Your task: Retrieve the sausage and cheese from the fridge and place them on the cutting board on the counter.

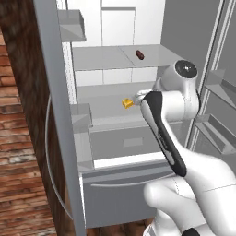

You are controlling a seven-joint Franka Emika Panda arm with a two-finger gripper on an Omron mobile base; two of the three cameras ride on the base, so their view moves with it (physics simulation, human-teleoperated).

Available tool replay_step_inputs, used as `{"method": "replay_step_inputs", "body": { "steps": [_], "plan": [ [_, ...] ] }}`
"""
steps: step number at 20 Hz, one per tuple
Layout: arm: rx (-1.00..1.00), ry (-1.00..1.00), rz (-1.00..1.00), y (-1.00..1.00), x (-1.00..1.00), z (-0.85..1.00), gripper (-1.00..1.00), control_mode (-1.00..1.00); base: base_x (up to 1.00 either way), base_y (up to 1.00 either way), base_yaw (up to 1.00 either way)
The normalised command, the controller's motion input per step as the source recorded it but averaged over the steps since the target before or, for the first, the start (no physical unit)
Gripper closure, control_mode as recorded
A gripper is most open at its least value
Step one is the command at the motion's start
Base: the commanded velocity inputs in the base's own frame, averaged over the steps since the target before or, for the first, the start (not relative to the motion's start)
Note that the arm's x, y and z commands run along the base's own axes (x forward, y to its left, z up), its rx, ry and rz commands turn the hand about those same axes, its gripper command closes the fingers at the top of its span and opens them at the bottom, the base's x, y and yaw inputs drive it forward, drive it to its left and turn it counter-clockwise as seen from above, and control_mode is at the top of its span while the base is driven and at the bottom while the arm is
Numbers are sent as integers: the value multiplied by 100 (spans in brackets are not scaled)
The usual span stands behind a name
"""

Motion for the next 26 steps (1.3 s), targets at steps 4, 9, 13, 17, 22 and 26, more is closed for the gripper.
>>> {"method": "replay_step_inputs", "body": {
  "steps": [4, 9, 13, 17, 22, 26],
  "plan": [
    [-7, 0, -9, -59, -11, 13, -100, -100, 0, 0, 0],
    [-1, -7, 0, -47, -27, 13, -100, -100, 0, 0, 0],
    [-3, -12, 0, -33, -60, 47, -100, -100, 0, 0, 0],
    [-5, -8, 0, -21, -57, 60, -100, -100, 0, 0, 0],
    [-3, -2, 0, -21, -35, 39, -100, -100, 0, 0, 0],
    [-2, -6, 0, -30, -29, 14, -100, -100, 0, 0, 0]
  ]
}}
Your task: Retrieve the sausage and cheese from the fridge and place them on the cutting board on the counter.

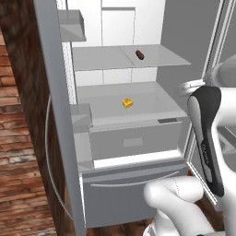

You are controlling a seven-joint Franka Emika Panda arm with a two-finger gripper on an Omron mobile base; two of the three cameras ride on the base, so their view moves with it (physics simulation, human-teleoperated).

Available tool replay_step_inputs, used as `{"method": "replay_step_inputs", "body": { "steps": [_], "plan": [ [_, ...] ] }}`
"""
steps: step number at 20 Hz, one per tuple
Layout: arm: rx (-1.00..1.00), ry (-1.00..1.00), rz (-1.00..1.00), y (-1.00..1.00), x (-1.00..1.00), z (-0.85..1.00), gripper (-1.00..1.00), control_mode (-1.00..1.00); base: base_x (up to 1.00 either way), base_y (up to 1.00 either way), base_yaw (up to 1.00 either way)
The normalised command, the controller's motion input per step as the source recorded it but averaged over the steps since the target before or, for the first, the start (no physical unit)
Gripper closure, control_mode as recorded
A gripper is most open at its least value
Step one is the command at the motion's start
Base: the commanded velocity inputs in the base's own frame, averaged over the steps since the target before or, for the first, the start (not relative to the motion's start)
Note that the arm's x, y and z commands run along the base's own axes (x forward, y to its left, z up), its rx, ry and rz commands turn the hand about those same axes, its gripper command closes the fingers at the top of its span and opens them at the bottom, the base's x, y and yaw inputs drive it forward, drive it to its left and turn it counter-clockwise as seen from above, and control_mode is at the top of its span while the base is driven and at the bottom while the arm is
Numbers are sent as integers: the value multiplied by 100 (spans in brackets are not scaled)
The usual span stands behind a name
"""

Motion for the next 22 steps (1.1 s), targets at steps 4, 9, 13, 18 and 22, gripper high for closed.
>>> {"method": "replay_step_inputs", "body": {
  "steps": [4, 9, 13, 18, 22],
  "plan": [
    [0, -2, 0, -24, -5, 0, -100, -100, 0, 0, 0],
    [0, 0, 0, 0, 0, 0, -100, 100, 4, 4, 0],
    [0, 0, 0, 0, 0, 0, -100, 100, 42, 20, 0],
    [0, 0, 0, 0, 0, 0, -100, 100, 80, 26, 0],
    [0, 0, 0, 0, 0, 0, -100, 100, 53, 27, 0]
  ]
}}
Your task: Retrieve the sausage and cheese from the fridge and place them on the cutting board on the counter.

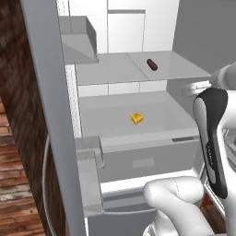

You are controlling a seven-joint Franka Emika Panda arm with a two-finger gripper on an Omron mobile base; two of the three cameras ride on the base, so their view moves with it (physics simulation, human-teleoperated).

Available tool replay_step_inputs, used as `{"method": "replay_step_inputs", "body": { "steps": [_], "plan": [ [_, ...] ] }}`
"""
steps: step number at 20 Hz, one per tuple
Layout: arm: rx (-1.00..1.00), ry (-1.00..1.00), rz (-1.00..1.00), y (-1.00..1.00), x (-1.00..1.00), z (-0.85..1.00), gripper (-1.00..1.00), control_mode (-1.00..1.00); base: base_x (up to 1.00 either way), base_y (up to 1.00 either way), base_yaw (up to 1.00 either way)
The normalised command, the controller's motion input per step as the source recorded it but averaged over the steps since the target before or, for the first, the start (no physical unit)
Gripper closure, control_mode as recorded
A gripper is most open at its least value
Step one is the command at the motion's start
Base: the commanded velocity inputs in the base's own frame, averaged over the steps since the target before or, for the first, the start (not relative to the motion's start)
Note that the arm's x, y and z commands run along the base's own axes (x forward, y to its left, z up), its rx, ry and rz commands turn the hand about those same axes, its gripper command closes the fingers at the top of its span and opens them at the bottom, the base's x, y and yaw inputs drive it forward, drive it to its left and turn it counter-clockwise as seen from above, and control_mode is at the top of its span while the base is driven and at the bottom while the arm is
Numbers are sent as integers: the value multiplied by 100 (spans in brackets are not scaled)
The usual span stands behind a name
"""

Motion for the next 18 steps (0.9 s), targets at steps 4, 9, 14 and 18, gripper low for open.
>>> {"method": "replay_step_inputs", "body": {
  "steps": [4, 9, 14, 18],
  "plan": [
    [0, 0, 0, 0, 0, 0, -100, 100, 36, 23, 0],
    [0, 0, 0, 0, 0, 0, -100, 100, 30, 14, 0],
    [-2, 20, -1, 26, 33, -42, -100, -100, 12, 4, 0],
    [1, 35, 0, 34, -13, -78, -100, -100, 0, 0, 0]
  ]
}}
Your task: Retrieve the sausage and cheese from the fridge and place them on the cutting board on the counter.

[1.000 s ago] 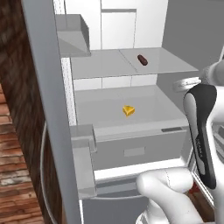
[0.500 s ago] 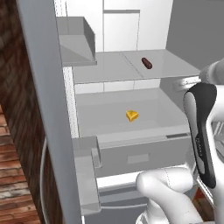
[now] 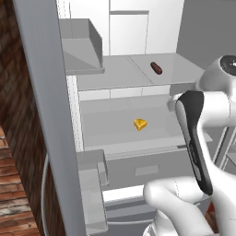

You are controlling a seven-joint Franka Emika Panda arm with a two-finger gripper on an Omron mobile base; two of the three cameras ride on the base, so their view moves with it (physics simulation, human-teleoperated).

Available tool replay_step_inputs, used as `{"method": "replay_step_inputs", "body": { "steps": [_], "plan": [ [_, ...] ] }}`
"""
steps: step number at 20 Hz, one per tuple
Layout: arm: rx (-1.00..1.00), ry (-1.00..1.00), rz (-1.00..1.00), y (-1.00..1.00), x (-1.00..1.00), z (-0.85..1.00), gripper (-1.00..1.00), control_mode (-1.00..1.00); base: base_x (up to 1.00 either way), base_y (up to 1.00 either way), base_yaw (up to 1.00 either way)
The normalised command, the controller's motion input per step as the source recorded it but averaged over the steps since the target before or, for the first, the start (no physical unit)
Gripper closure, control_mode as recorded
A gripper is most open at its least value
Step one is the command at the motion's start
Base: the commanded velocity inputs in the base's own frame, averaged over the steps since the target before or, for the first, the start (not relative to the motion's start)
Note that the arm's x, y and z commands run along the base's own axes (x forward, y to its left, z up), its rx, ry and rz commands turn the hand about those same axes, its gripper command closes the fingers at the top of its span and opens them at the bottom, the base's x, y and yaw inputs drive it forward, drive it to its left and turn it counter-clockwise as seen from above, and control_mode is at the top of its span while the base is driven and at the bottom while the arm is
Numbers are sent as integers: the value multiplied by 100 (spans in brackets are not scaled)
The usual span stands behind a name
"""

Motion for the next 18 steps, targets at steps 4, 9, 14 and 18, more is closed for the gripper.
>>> {"method": "replay_step_inputs", "body": {
  "steps": [4, 9, 14, 18],
  "plan": [
    [6, 30, 0, 11, 0, -61, -100, -100, 0, 0, 0],
    [1, 6, 0, 18, 5, -63, -100, -100, 0, 0, 0],
    [0, 0, 0, 13, 28, -52, -100, -100, 0, 0, 0],
    [0, -1, 0, 7, 48, -28, -100, -100, 0, 0, 0]
  ]
}}
